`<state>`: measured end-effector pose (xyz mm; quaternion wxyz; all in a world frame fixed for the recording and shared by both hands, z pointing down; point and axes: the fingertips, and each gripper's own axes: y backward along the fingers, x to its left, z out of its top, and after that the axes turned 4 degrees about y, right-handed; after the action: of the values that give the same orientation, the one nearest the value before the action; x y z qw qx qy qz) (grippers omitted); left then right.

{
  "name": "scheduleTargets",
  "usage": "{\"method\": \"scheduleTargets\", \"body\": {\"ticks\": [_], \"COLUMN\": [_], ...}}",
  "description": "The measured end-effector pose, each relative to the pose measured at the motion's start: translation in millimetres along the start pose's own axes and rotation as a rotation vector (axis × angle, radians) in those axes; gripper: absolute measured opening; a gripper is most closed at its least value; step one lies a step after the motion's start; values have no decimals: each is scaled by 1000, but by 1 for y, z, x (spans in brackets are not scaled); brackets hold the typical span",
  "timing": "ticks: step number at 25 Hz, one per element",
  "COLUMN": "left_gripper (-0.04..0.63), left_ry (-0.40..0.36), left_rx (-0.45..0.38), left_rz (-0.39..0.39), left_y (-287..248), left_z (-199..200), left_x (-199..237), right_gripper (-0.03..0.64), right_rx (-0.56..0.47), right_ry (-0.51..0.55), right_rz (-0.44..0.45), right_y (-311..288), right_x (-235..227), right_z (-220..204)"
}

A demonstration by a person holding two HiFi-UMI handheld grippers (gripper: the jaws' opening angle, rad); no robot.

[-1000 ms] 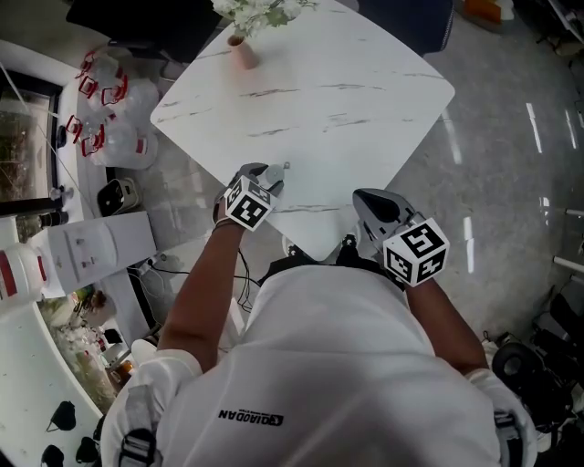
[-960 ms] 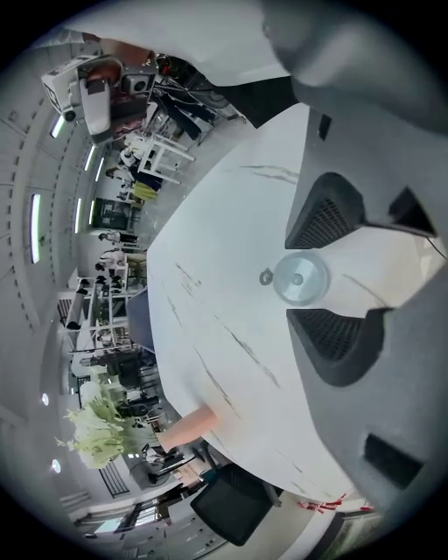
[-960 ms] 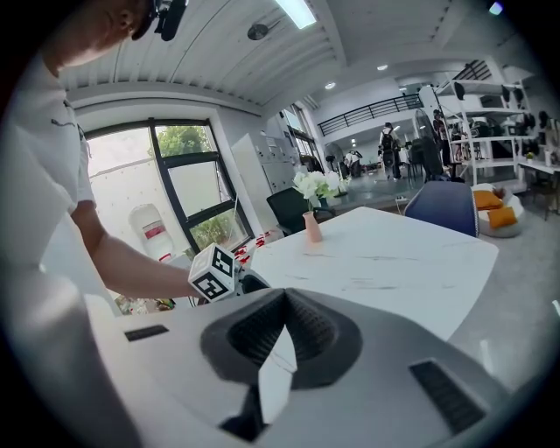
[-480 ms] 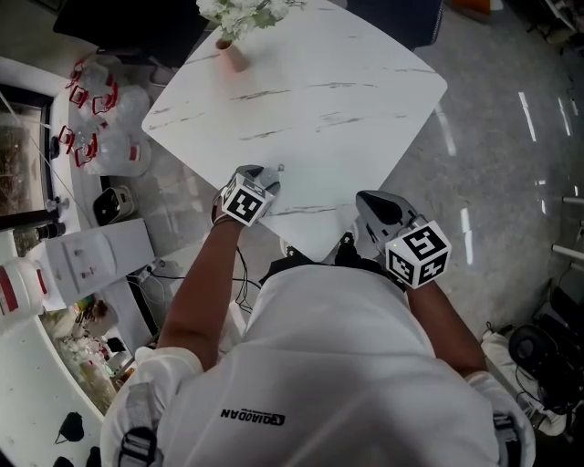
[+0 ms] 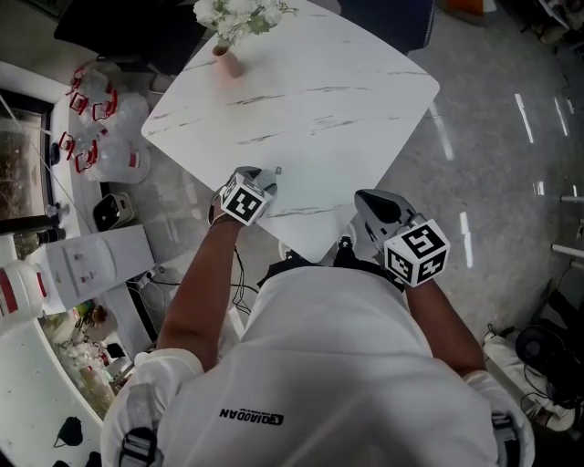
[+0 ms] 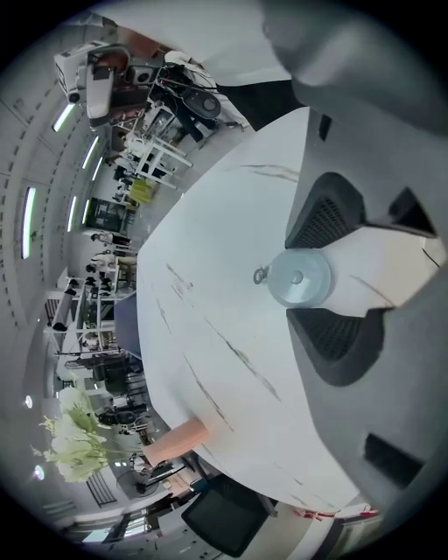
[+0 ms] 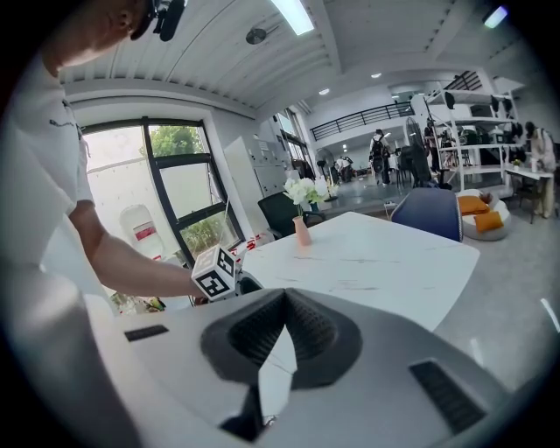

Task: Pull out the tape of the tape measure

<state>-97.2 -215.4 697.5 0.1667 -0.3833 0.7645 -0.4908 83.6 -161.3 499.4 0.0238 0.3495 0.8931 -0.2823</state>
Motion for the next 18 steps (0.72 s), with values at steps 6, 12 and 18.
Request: {"method": "scheduleTargets", "body": {"ticks": [6,12,18], "left_gripper": [222,222,222], "left_ry": [-38,-86,-134], "left_rx": [-74,-219,-351], "left_rz": [56,139,177], "left_y": [33,86,139], "left_z": [24,69,102], "left_x": [-5,-16,-36], "right_gripper": [6,6,6], "right_rx": [-48,-101,-163], "right_ry": [31,80,131], "right_rz": [-5,8,36], "right_y": [8,14,20], "right_x": [2,3,13], "right_z": [16,41,75]}}
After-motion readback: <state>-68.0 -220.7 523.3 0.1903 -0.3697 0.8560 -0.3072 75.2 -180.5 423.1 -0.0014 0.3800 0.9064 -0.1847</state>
